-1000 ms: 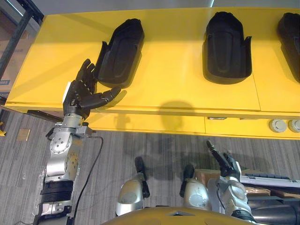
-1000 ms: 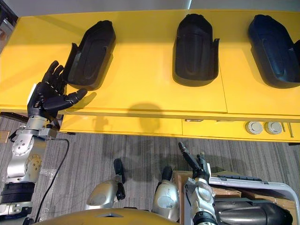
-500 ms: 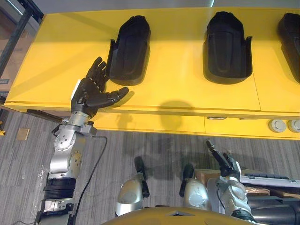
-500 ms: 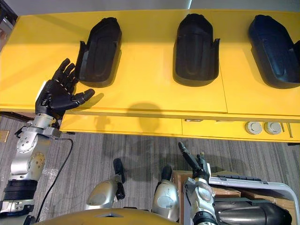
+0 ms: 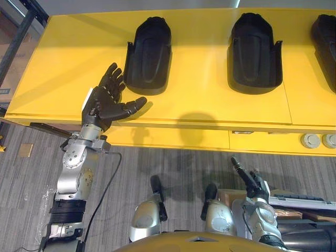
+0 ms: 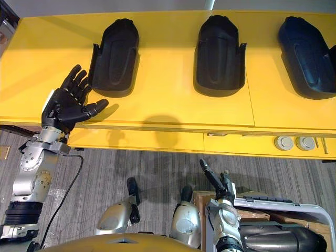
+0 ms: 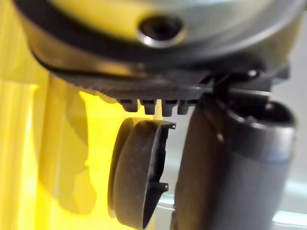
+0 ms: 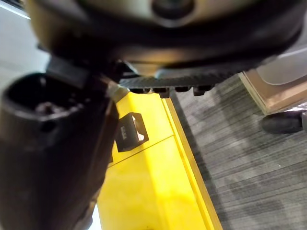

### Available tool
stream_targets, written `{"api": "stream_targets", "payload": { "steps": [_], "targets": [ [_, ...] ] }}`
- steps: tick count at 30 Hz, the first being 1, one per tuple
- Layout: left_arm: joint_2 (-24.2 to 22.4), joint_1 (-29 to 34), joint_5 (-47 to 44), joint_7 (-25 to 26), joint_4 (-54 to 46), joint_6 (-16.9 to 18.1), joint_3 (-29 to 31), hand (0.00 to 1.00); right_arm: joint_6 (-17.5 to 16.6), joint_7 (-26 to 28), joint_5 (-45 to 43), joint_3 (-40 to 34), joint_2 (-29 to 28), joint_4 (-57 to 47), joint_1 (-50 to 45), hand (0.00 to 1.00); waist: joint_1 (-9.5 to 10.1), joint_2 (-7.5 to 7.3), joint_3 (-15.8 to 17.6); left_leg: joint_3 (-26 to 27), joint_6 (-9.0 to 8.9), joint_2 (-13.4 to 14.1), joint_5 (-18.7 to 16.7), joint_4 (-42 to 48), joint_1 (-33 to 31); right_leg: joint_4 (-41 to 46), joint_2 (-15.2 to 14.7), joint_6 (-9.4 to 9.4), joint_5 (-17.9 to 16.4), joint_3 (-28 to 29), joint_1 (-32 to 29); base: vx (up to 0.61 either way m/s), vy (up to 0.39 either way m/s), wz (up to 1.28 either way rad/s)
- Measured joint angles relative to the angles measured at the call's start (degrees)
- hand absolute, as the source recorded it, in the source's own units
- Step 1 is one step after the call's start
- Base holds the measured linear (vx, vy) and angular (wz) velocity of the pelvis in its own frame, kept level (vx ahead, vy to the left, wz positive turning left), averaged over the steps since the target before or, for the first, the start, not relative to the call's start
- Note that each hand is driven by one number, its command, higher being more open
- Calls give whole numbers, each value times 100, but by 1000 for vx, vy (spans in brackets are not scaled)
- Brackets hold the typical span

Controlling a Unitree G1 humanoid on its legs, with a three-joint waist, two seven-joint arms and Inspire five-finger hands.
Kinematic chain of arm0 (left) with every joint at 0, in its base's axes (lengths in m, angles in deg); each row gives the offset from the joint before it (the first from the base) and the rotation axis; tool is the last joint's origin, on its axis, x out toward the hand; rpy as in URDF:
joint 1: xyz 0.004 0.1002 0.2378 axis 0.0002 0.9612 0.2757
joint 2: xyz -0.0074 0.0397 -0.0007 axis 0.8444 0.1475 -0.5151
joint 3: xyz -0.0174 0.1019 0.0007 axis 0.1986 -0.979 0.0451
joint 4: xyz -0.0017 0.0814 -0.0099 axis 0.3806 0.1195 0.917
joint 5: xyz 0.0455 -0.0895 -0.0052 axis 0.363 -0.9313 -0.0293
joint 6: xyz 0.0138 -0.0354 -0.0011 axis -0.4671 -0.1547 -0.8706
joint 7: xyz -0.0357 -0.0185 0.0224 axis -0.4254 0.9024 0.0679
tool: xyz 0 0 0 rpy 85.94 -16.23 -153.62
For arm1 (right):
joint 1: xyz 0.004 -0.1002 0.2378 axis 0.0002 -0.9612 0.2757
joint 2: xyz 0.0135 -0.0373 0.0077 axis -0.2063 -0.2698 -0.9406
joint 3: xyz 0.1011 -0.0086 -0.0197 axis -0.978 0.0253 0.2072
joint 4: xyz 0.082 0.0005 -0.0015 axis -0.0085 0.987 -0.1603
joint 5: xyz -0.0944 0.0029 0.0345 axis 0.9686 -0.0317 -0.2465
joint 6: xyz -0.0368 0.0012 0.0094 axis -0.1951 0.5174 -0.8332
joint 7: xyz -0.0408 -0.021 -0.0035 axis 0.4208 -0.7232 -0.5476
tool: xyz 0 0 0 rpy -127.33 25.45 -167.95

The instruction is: Walk over and take three plastic housings, then place them on the shelf

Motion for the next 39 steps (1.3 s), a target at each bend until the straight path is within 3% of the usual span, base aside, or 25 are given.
{"api": "stream_targets", "payload": {
  "steps": [6, 10, 14, 18, 25, 30, 34, 39],
  "targets": [
    [-3, 47, 240, 559, 0, 27, 108, 100, 0, 0, -1, -6, -2, 1, -1, 100, 5, 0, 0, -4, 0, -2, 0, 0, 14, 0, -2, 1, -1, -5, 17, 0, 0, 0],
    [-16, 96, 849, 1230, 10, 177, 494, 100, 2, -7, -1, -58, -8, 2, -18, 100, 4, 1, 0, -28, 0, -4, 0, -1, 77, -3, -6, 5, -9, -30, 98, 0, 0, 0],
    [-63, 295, 1210, 1833, -18, 658, 880, 100, 25, -50, -3, -219, -65, 2, -87, 100, 26, 12, -11, -94, -13, -12, -13, -5, 179, -14, -16, 14, -42, -108, 241, -2, 3, 7],
    [-572, 787, 1211, 2280, -648, 1278, 1069, 100, 66, -107, -2, -248, -167, 2, -279, 100, 63, 17, -60, -222, -63, -29, -60, -9, 288, -236, -8, 48, -22, -278, 552, 13, 4, 17],
    [-1404, 1625, 1456, 2485, -1239, 1908, 758, 100, 116, -440, 12, -90, -470, 9, -617, 100, 93, 78, -683, -223, -80, -30, -178, -10, 553, -654, 56, 98, 61, -350, 1030, 69, -8, 2],
    [-1639, 1928, 1471, 2423, -1443, 2017, 606, 100, 82, -709, -1, 38, -478, -264, -634, 100, 46, 68, -925, -67, -131, 66, -222, -27, 736, -736, 151, 56, 93, -254, 1159, 8, -21, -16],
    [-1669, 2058, 1471, 2390, -1617, 2060, 558, 100, -171, -955, -3, 47, -479, -912, -823, 100, 28, 32, -1059, 78, -154, 126, -237, -30, 843, -819, 213, 17, 152, -168, 1209, -34, -10, -19],
    [-1669, 2058, 1459, 2273, -1619, 2134, 549, 100, -282, -1737, 143, -20, -534, -2103, -939, 100, -36, -67, -1160, 294, -158, 181, -244, -30, 912, -978, 241, -6, 284, 19, 1187, -41, 11, -21]
  ]
}}
